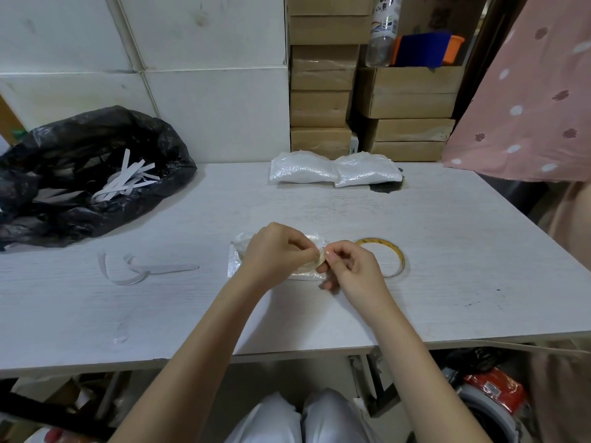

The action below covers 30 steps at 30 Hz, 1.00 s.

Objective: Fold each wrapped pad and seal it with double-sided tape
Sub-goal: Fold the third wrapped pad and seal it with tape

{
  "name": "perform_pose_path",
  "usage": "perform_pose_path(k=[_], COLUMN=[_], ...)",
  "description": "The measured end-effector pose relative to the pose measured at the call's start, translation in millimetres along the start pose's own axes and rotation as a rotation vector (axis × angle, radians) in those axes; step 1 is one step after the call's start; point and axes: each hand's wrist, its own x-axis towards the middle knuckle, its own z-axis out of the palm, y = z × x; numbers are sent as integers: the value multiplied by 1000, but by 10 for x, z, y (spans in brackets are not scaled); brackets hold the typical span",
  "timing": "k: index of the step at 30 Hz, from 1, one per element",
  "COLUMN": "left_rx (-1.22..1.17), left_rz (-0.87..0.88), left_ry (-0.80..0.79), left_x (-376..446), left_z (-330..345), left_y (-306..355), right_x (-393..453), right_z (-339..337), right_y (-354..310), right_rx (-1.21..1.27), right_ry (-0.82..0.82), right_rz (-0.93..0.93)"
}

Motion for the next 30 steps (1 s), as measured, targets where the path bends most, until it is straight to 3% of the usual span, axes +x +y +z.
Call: perform_pose_path(k=[4, 20, 25, 30], left_rx=[-122, 205, 90, -257], left_rz=[14, 39, 5, -98], left_ry=[-60, 61, 37, 20], left_x=[-16, -12, 6, 0], left_z=[-38, 54, 53, 60], left_y=[-57, 77, -12, -72], right_x=[-11, 2, -8, -14], right_z=[-2, 7, 6, 3], right_y=[-21, -10, -24, -32], right_rx=[-9, 20, 56, 50], right_ry=[-6, -11, -17, 19], right_rz=[5, -21, -4, 12])
